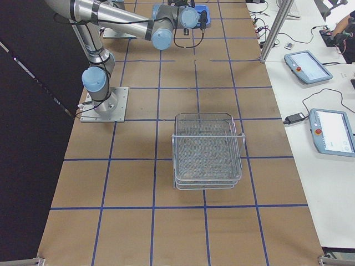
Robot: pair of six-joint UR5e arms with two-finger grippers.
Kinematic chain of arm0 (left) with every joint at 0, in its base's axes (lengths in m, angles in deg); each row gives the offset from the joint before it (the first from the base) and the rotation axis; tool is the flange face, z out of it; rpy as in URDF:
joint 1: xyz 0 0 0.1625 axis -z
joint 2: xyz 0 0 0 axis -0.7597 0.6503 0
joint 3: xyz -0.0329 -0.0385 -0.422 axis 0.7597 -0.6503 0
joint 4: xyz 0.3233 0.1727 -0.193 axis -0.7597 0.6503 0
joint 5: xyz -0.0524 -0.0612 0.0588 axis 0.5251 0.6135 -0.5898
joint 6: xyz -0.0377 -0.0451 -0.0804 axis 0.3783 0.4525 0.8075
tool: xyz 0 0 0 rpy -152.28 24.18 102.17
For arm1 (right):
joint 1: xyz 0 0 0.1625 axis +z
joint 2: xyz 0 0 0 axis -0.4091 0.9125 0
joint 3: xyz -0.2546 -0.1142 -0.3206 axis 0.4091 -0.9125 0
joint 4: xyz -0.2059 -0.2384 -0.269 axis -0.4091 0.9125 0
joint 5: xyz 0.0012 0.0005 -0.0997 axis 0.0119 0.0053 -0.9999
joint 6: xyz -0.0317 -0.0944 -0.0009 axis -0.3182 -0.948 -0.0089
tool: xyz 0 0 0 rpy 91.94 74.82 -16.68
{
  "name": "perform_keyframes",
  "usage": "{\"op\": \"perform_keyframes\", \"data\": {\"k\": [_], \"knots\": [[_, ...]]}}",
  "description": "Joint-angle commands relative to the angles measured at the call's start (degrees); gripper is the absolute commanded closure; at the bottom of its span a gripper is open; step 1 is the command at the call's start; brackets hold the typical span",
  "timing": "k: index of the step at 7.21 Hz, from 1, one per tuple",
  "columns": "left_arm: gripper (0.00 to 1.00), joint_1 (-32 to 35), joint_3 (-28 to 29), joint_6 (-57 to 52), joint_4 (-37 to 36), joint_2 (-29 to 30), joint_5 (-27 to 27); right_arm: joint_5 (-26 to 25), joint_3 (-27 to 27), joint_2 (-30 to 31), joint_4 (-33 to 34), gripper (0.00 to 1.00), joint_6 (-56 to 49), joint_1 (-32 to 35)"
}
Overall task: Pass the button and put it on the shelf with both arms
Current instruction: 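Open the left gripper and withdraw it while the right gripper pulls the button away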
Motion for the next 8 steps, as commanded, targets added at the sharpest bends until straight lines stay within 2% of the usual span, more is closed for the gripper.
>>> {"op": "perform_keyframes", "data": {"k": [1,3,4,5,6,7,8], "knots": [[0.0,-8.7,0.0,5.7,2.0,-0.6,-0.6,-12.6,0.3,3.3,4.6,0.89,-1.0,-0.5],[0.0,-17.1,0.1,15.8,4.8,-1.1,-2.2,-27.3,0.3,5.5,12.5,0.89,-1.2,-0.5],[0.0,-19.1,0.3,20.9,6.4,-1.4,-4.9,-33.1,0.2,6.2,13.7,0.88,-1.7,-0.6],[0.0,-18.8,0.5,26.4,7.1,-2.1,-11.5,-41.5,0.3,7.4,15.3,0.88,-5.8,-0.6],[0.0,-18.8,0.6,35.1,8.8,-2.3,-13.4,-48.3,0.2,8.0,15.1,0.88,-10.7,-0.6],[0.0,-18.8,1.4,42.6,9.3,-2.5,-13.7,-52.5,0.1,8.4,15.1,0.87,-12.8,-2.7],[0.0,-18.7,4.7,47.7,14.9,-2.2,-17.5,-52.8,-1.0,8.5,14.3,0.87,-13.3,-9.0]]}}
